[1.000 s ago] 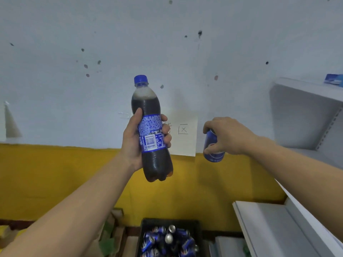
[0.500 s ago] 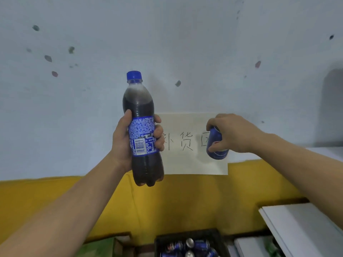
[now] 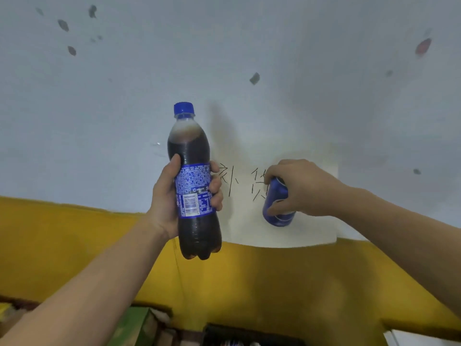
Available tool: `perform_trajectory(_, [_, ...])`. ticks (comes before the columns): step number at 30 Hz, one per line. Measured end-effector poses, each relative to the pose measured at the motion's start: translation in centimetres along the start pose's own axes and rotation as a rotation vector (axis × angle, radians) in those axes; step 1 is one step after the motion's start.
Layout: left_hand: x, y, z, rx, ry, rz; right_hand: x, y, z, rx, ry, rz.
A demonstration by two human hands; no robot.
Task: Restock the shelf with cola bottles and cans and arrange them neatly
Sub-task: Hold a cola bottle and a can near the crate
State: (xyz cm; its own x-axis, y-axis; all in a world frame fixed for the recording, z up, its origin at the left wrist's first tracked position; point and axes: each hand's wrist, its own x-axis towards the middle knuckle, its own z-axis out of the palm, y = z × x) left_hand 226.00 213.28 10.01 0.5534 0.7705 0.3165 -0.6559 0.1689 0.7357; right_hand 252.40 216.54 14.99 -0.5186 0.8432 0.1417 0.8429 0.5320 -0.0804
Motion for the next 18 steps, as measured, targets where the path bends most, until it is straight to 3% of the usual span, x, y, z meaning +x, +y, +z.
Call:
perform_trajectory(7, [-2.5, -15.4, -9.9, 0.041, -0.021, -0.007, -3.7, 1.8, 17.1, 0.056, 0.013, -0.04])
perform_trajectory(12, [-7.3, -26.9, -16.1, 0.146, -0.016, 0.015, -7.5, 3.4, 29.8, -0.053, -0.013, -0.087])
perform_trajectory(18, [-12.9, -34.0, -17.0, 0.076, -0.059, 0.027, -13.7, 4.7, 36.1, -0.047, 0.008, 0.034])
